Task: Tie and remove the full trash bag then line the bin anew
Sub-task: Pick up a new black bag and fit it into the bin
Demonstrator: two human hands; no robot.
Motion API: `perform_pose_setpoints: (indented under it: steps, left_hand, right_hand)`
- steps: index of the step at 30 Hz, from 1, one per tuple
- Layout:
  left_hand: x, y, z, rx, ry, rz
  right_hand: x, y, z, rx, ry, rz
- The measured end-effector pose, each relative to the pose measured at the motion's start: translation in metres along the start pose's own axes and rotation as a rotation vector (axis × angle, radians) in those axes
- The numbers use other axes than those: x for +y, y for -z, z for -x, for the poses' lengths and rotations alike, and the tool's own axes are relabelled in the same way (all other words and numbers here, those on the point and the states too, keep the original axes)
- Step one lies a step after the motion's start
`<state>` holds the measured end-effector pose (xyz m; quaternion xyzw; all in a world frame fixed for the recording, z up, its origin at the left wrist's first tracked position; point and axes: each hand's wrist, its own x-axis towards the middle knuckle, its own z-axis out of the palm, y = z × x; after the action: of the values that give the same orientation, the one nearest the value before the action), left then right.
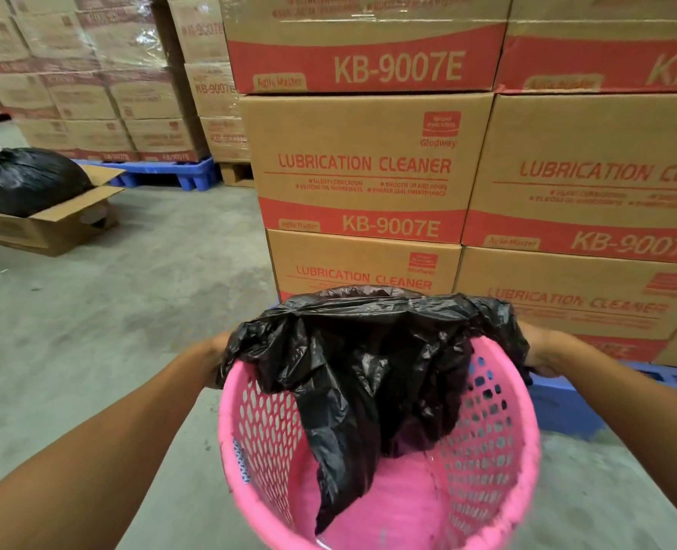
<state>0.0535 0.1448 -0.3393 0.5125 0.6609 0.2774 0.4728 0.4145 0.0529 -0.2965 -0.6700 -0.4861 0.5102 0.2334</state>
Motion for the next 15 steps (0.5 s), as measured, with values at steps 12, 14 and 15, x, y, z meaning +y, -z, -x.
perform_pose_setpoints:
  steps: [12,14,15]
  left_hand:
    - [0.043,0.017,0.079,-0.097,-0.633,-0.427]
    - [0.048,0.013,0.092,-0.175,-0.604,-0.644]
    - [0.049,0.013,0.097,-0.131,-0.645,-0.772]
  right_hand:
    - [-0.039,0.013,0.039,0.297,0.665,0.284]
    - [-0.046,0.0,0.046,0.14,0.683,0.567]
    - [-0.043,-0.005,0.047,0.117,0.689,0.718]
